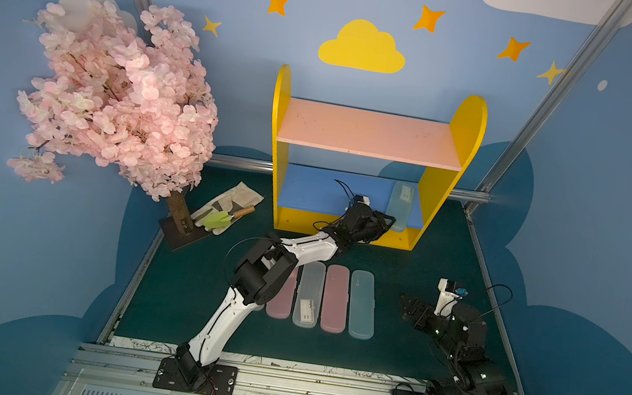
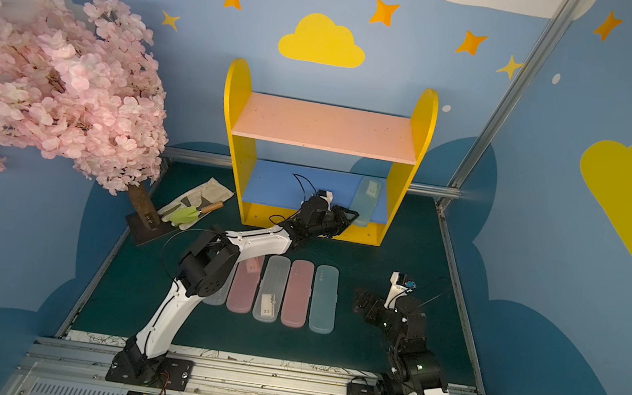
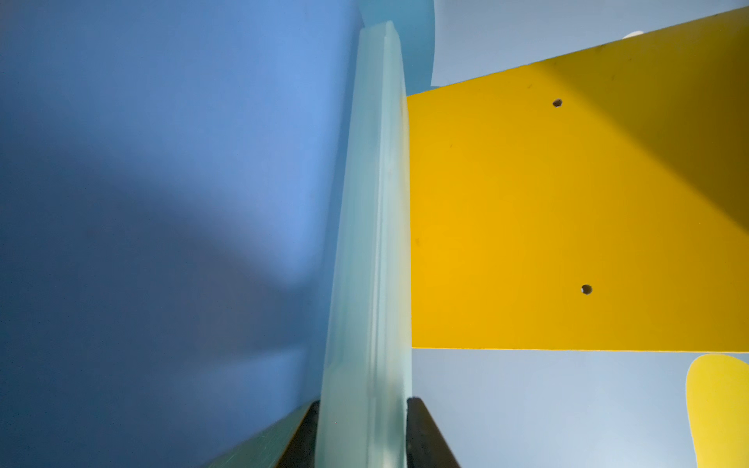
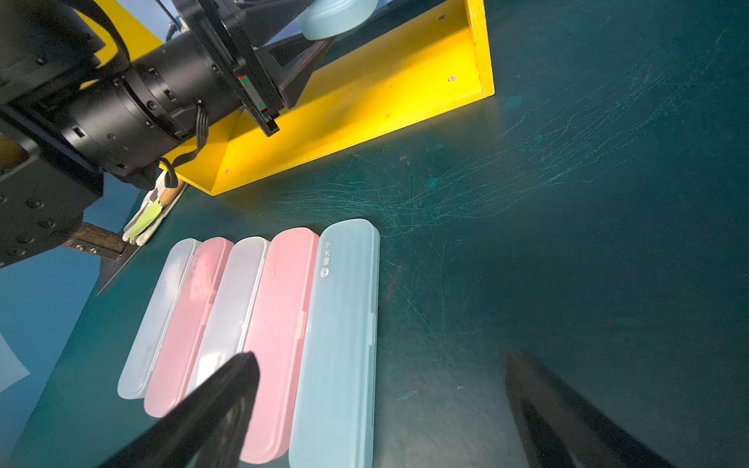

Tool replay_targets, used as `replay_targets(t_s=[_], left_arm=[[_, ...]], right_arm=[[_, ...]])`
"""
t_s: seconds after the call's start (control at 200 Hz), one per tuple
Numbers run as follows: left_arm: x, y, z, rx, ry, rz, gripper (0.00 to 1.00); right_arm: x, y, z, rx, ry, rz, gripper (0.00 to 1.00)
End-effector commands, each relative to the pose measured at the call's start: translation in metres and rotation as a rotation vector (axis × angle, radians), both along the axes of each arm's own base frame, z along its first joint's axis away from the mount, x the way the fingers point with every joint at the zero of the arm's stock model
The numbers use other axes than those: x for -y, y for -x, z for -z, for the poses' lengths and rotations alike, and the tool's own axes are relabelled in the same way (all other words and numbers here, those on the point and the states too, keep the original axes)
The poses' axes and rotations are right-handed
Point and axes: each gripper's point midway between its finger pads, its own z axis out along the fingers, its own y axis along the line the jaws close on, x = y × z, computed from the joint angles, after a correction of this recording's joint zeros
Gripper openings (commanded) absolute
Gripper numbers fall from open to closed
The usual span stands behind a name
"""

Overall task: Remove the pencil cases from the shelf
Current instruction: Pick up the pencil case from the shelf.

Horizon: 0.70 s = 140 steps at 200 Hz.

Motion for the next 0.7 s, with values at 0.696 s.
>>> replay_targets(t_s=[0.696], left_arm=[[-0.051, 0.064, -0.092, 0.174, 0.147, 0.091, 0.08]], right_arm=[[-0.022, 0.001, -0.023, 0.050, -0.115, -0.097, 0.98]])
